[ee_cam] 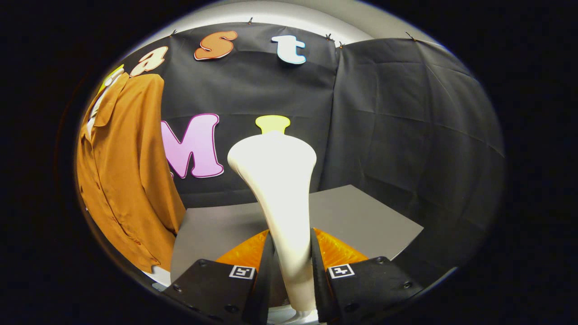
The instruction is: Iron the clothes twice with a garment steamer, once on the left side and once on the right side.
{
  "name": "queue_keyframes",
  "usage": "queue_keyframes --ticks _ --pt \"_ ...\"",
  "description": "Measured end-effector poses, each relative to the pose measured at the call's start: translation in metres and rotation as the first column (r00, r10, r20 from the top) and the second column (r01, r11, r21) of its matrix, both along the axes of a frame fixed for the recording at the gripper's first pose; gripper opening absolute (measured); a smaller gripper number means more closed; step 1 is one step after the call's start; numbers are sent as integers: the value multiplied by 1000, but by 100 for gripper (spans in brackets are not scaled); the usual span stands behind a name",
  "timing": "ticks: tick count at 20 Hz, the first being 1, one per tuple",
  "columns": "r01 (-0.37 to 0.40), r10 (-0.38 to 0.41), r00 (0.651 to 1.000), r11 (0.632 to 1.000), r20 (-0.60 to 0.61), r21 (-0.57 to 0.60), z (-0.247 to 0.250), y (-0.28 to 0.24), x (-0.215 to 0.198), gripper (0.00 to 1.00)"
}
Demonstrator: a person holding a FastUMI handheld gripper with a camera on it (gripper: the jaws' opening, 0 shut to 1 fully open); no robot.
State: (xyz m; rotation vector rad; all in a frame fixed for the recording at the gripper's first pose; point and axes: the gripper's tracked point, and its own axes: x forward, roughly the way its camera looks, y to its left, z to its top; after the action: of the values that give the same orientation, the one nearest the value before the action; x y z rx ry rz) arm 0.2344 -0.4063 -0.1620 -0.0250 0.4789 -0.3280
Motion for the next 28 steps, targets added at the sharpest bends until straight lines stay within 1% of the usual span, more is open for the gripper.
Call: queue_keyframes --ticks 3,7,11,14,17,19,24,28 --pt "-10 10 998 1000 62 -4 20 20 -11 44" --pt "-10 13 994 1000 105 -26 42 53 -25 44" --pt "-16 22 988 999 152 -40 65 99 -36 44" --pt "-50 57 982 998 181 -43 78 148 -40 44" --pt "-108 114 973 993 198 -41 86 200 -37 44" --pt "-134 140 971 990 195 -40 85 227 -33 44" --pt "-163 163 976 987 146 -9 63 276 -21 44" --pt "-161 159 981 987 115 6 48 293 -10 44"
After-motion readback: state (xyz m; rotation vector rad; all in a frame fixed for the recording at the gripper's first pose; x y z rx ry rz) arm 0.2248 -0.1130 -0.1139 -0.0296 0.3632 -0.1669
